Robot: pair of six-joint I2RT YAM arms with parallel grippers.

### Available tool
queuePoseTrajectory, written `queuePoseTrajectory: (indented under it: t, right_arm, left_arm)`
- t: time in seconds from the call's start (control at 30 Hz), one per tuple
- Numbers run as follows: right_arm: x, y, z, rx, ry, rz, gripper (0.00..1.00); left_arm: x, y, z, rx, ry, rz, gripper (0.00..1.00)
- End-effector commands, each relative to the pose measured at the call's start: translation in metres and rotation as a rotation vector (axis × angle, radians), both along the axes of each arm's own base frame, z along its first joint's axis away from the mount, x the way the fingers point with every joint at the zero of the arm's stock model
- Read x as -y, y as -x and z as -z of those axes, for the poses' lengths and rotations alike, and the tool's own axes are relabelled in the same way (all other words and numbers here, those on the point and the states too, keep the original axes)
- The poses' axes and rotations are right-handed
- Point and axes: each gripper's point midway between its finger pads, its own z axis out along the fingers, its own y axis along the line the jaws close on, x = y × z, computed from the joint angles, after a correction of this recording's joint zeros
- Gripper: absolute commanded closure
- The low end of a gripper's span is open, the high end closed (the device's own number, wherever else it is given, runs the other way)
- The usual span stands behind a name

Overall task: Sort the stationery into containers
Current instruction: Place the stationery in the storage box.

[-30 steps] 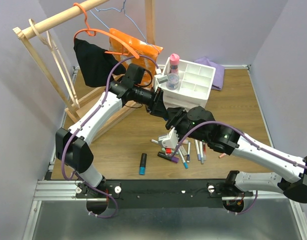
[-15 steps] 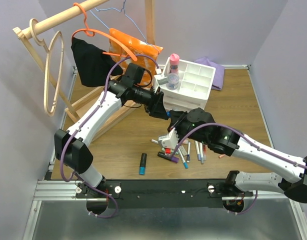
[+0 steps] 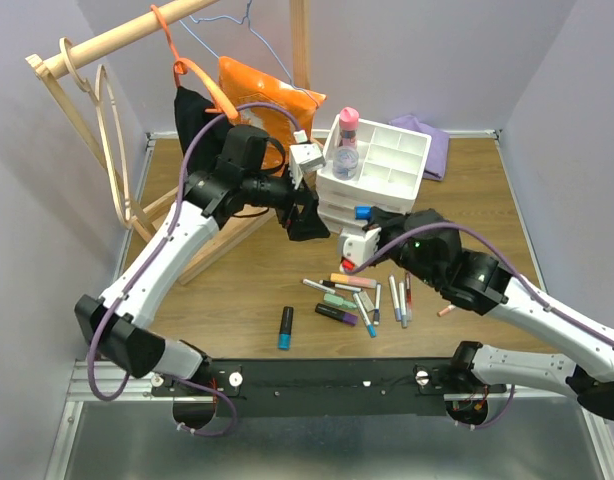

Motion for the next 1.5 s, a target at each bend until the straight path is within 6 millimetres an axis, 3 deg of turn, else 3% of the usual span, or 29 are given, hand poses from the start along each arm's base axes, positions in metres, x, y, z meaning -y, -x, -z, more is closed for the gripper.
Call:
queuePoseTrajectory:
  t: [0.0, 0.13, 0.33, 0.47, 0.57, 0.67, 0.87, 0.93, 1.0, 1.03, 1.07, 1.33, 1.47]
  right_arm:
    - [0.017, -0.018, -0.052, -0.087, -0.356, 0.153, 1.00]
    - [0.016, -0.027, -0.073, -0.194, -0.557, 0.179, 0.99]
    - [-0.002, -0.019, -0.070, -0.309, -0.679, 0.131, 1.00]
    - [-0.007, -0.018, -0.072, -0.378, -0.766, 0.125, 0.99]
    - [-0.005, -0.027, -0.071, -0.405, -0.839, 0.152, 1.00]
    - [-0.004, -0.036, -0.074, -0.412, -0.921, 0.152, 0.99]
    - [0.009, -0.063, -0.066, -0.473, -1.069, 0.249, 1.00]
    - [0.012, -0.073, -0.050, -0.483, -1.077, 0.292, 0.99]
    - [0.015, -0.082, -0.047, -0.467, -1.102, 0.300, 0.99]
    - [0.015, -0.085, -0.032, -0.486, -1.087, 0.317, 0.99]
    - [0.014, -0.088, -0.040, -0.453, -1.114, 0.287, 1.00]
    - [0.015, -0.106, -0.018, -0.427, -1.138, 0.290, 1.00]
    - [0.016, -0.113, -0.013, -0.417, -1.142, 0.293, 1.00]
  left_arm:
    - [-0.003, -0.003, -0.023, 0.161, 0.102, -0.068, 0.01]
    - [0.001, 0.003, -0.021, 0.164, 0.150, -0.069, 0.01]
    - [0.017, -0.004, -0.032, 0.201, 0.169, -0.057, 0.03]
    - [0.027, -0.038, -0.036, 0.234, 0.146, -0.181, 0.08]
    - [0.025, -0.067, -0.036, 0.278, 0.106, -0.298, 0.14]
    - [0.022, -0.083, -0.032, 0.299, 0.067, -0.362, 0.19]
    - [0.025, -0.084, -0.034, 0.305, 0.072, -0.355, 0.20]
    - [0.026, -0.085, -0.031, 0.314, 0.063, -0.357, 0.20]
    - [0.028, -0.088, -0.031, 0.334, 0.063, -0.360, 0.18]
    - [0.029, -0.090, -0.031, 0.341, 0.061, -0.360, 0.18]
    - [0.031, -0.092, -0.028, 0.337, 0.056, -0.360, 0.17]
    - [0.038, -0.101, -0.043, 0.385, 0.083, -0.349, 0.12]
    - [0.043, -0.111, -0.038, 0.388, 0.066, -0.352, 0.12]
